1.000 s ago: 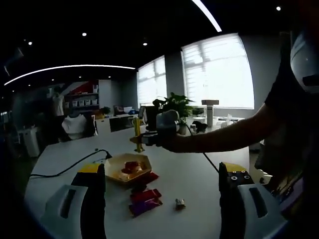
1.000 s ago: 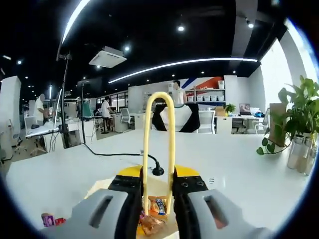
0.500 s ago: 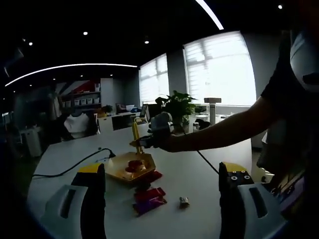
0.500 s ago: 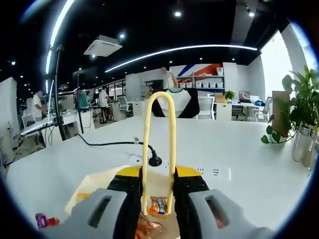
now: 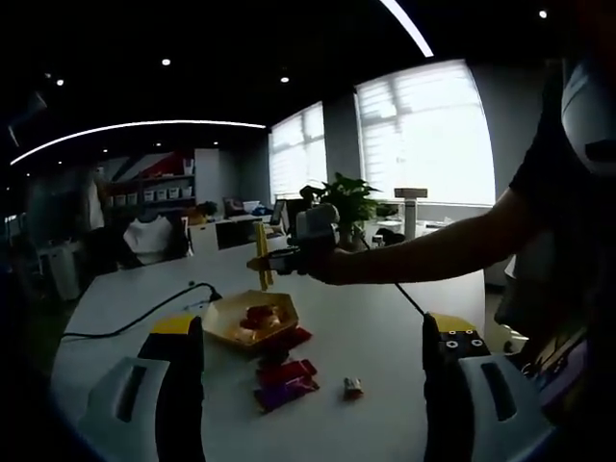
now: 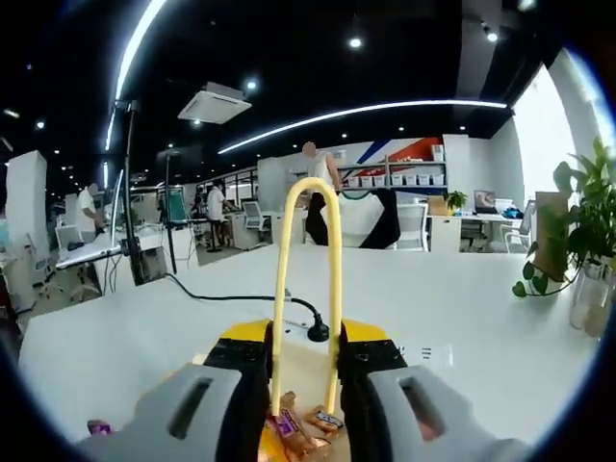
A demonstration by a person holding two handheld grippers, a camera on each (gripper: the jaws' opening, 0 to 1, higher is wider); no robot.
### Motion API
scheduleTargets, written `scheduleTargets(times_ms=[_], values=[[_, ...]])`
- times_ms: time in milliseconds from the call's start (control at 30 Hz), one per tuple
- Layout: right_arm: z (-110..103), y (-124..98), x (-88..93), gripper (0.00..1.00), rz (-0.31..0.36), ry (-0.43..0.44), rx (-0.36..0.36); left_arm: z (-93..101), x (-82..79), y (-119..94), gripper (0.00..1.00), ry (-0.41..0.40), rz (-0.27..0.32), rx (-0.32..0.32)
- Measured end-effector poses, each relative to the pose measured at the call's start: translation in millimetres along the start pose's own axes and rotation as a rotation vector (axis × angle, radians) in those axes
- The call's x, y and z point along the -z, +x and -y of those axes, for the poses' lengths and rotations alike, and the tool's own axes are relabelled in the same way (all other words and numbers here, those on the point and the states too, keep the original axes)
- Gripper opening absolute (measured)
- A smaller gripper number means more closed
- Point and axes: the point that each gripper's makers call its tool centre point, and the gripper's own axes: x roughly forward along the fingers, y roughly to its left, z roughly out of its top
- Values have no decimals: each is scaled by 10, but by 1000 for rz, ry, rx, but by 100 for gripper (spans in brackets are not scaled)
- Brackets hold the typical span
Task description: Place the target food into the container with the food tongs after gripping and lifting it, then release it inside without dropping or visibly crushing the food.
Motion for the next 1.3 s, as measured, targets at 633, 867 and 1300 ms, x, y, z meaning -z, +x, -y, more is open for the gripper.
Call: scheduleTargets(times_ms=[633, 867, 1300], values=[[-256, -675, -559, 23, 182, -28, -57, -2, -59, -19, 100, 23, 13, 6], [-552, -890, -532, 24, 192, 6, -162, 67, -65, 21, 100, 25, 16, 22], [-838, -1206, -400, 24, 186, -59, -224, 212, -40, -10, 100, 36, 3, 56]])
